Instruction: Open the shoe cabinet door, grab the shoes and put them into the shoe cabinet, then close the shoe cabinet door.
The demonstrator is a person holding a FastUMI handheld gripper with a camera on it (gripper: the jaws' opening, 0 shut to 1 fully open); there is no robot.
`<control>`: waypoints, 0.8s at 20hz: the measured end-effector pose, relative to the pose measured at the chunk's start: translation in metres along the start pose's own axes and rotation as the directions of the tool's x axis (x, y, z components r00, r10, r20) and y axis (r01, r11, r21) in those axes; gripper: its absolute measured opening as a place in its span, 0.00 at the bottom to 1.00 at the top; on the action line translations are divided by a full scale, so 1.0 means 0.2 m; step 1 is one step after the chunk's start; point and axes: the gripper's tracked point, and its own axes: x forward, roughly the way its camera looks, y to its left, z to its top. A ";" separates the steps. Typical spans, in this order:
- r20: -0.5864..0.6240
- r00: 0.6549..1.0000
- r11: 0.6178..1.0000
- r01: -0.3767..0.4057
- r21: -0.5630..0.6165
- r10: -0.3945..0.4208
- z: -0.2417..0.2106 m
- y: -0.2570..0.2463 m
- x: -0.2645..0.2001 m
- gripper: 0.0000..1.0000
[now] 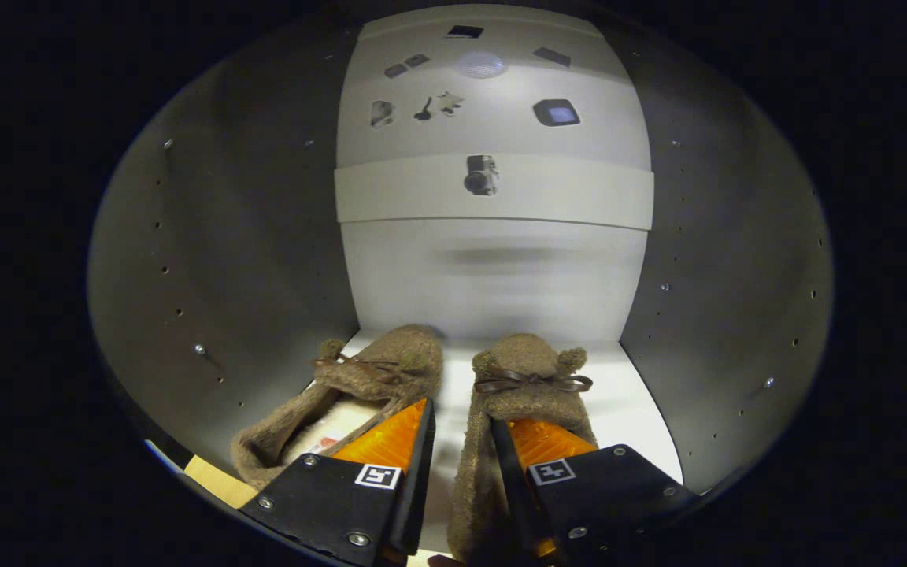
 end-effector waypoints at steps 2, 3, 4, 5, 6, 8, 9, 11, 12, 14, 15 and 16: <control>0.018 0.999 0.999 0.044 -0.020 -0.044 0.02 -0.02 -0.02 0.47; 0.019 0.999 0.999 0.042 -0.022 -0.041 0.02 -0.02 -0.01 0.48; 0.009 0.999 0.999 0.039 -0.019 -0.039 0.01 -0.02 -0.01 0.49; -0.008 0.999 0.999 0.042 -0.009 -0.042 -0.01 -0.02 -0.01 0.51; -0.015 0.999 0.999 0.046 0.007 -0.046 0.00 -0.02 -0.02 0.52; 0.000 0.999 0.999 0.040 0.023 -0.040 0.03 0.00 -0.05 0.57; -0.003 0.999 0.999 0.051 0.011 -0.051 0.02 -0.01 -0.08 0.59; -0.004 0.998 0.998 0.069 -0.006 -0.069 0.01 -0.02 -0.13 0.60; 0.003 0.997 0.997 0.072 -0.006 -0.072 0.02 -0.02 -0.15 0.60; 0.019 0.997 0.997 0.074 -0.001 -0.074 0.04 0.00 -0.24 0.60; 0.034 0.997 0.997 0.074 -0.003 -0.074 0.06 0.01 -0.29 0.60; 0.050 0.996 0.997 0.080 -0.006 -0.080 0.07 0.02 -0.34 0.60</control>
